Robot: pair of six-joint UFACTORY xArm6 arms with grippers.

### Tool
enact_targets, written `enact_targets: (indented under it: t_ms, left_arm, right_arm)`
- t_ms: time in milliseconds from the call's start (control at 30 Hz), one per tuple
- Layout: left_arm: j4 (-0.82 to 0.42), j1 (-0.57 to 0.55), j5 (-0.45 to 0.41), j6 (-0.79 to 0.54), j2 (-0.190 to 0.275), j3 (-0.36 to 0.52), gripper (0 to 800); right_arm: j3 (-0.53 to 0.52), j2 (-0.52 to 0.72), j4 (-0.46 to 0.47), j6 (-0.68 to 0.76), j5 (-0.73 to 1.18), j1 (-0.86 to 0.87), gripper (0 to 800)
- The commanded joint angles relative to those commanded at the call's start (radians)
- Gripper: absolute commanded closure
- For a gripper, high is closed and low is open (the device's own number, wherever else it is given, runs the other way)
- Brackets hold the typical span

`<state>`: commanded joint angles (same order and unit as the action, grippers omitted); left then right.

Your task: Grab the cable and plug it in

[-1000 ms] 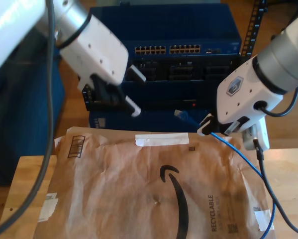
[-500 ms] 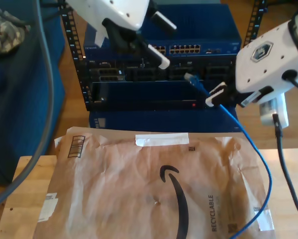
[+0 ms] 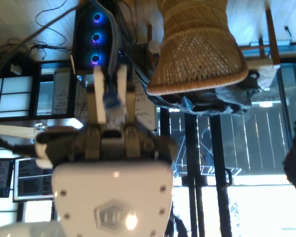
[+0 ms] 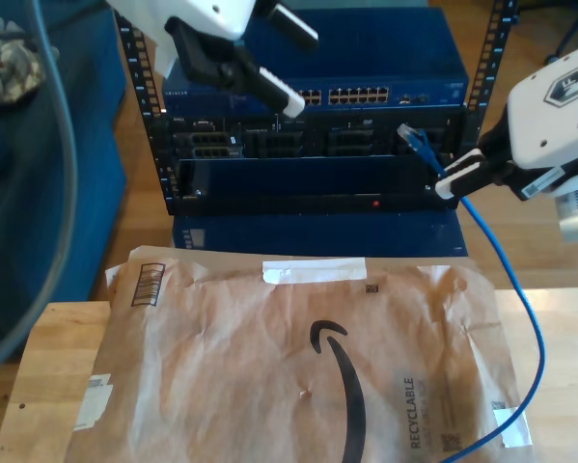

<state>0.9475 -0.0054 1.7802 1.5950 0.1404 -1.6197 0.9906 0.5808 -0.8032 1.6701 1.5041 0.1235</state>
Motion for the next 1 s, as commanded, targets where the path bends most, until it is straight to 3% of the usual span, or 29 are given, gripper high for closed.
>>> enact_targets:
  t_ms: [1000]
  left_arm:
    - [0.026, 0.009, 0.101, 0.130, 0.000, -0.035, 28]
  right_arm:
    - [0.101, 0.005, -0.078, 0.003, 0.000, -0.008, 798]
